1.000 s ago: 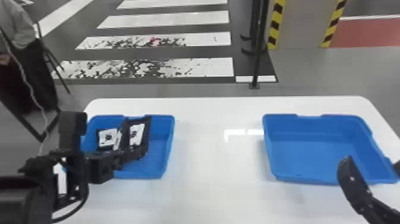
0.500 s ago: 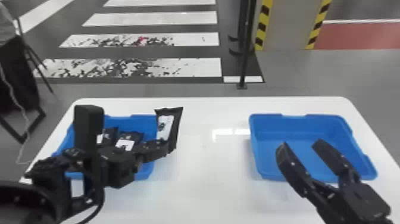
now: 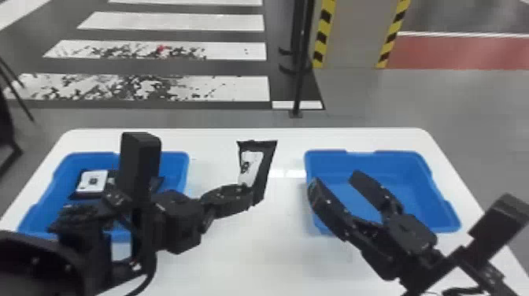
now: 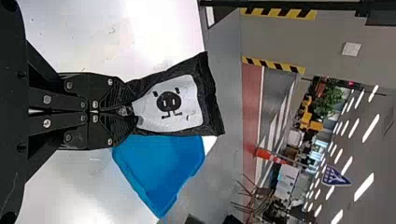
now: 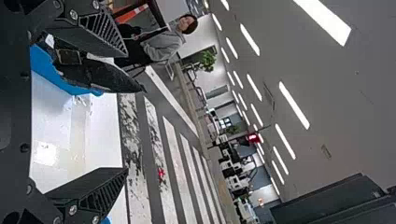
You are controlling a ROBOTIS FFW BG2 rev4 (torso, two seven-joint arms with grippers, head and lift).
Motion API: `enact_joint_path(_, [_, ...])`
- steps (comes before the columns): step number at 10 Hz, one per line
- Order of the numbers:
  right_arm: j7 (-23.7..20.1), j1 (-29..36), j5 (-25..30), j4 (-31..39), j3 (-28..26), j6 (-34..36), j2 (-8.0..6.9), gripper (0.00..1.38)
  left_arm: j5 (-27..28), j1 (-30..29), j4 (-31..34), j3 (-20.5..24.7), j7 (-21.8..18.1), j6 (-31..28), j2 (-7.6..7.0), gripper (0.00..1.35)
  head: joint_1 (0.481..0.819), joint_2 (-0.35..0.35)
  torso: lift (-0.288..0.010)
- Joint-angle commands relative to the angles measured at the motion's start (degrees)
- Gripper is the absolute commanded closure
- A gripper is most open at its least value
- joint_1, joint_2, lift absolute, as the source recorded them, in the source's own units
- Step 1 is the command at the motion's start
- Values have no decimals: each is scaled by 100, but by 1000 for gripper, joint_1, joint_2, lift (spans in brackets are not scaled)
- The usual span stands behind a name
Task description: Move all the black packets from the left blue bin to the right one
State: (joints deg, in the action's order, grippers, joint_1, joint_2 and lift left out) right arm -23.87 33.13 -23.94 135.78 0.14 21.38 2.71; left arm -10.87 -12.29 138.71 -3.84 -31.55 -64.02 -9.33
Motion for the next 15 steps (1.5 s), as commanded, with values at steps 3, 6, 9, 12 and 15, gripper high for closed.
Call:
enact_joint_path(3, [14, -642, -154, -648, 215, 27, 37, 157, -204, 104, -27, -336, 0, -24, -16, 1204, 695, -54, -140])
enact_joint_path(6, [14, -979, -257, -915, 409, 83, 90, 153, -341, 216, -111, -541, -27, -10, -42, 1204, 695, -73, -140])
enact_joint_path(9, [23, -1190, -497, -1253, 558, 83, 160, 1122, -398, 287, -224, -667, -53, 61, -60, 1204, 695, -64, -140])
enact_joint_path(12, [58, -1204, -566, -1281, 546, 55, 178, 1283, -421, 287, -252, -667, -53, 89, -60, 1204, 695, -67, -140])
enact_joint_path(15, [58, -1260, -726, -1379, 546, 98, 204, 1283, -581, 202, -350, -610, -27, 412, -25, 996, 695, -68, -140])
